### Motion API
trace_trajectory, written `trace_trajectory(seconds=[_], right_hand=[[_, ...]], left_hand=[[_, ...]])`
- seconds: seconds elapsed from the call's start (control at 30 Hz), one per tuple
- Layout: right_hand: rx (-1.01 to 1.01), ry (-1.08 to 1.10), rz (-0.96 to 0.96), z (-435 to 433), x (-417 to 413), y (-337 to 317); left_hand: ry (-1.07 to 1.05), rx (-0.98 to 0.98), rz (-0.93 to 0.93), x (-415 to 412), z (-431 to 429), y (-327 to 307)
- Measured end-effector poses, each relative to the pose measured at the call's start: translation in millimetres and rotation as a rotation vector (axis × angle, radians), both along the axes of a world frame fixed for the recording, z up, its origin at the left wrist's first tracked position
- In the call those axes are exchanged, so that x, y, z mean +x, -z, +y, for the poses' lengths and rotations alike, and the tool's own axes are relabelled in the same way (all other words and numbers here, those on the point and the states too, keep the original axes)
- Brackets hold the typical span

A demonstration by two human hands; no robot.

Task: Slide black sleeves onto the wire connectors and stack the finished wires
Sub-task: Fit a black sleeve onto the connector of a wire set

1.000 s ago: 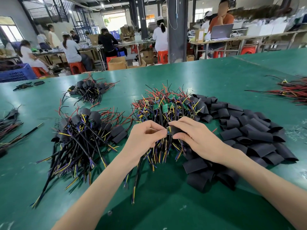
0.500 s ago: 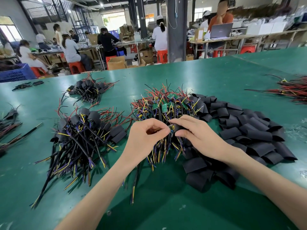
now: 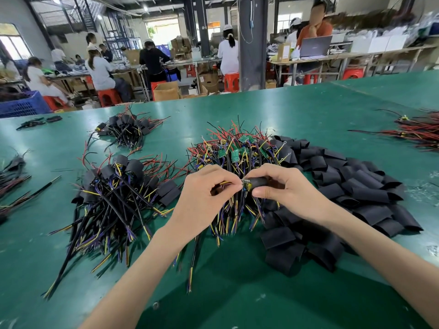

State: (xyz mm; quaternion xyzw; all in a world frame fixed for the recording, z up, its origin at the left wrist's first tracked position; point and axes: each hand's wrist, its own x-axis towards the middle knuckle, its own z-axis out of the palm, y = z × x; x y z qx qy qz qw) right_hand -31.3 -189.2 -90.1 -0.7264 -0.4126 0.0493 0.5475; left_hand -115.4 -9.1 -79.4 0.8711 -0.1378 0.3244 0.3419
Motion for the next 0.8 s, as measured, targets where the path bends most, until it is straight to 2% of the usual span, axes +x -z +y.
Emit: trace_trajectory(seconds=[0.2, 0.53, 0.8], right_hand=[[0.097, -0.036, 0.128, 0.1, -4.2, -1.5], [0.209, -0.084, 0.208, 1.1, -3.8, 3.2], [0.224, -0.063, 0.203, 1.4, -2.4, 1.9]], left_hand=[[-0.006, 0.014, -0.039, 0.3, 2.0, -1.2], [-0.018, 0.016, -0.082, 1.1, 1.5, -0.8], [-0.023, -0.065, -0.018, -0.3, -0.2, -2.5]])
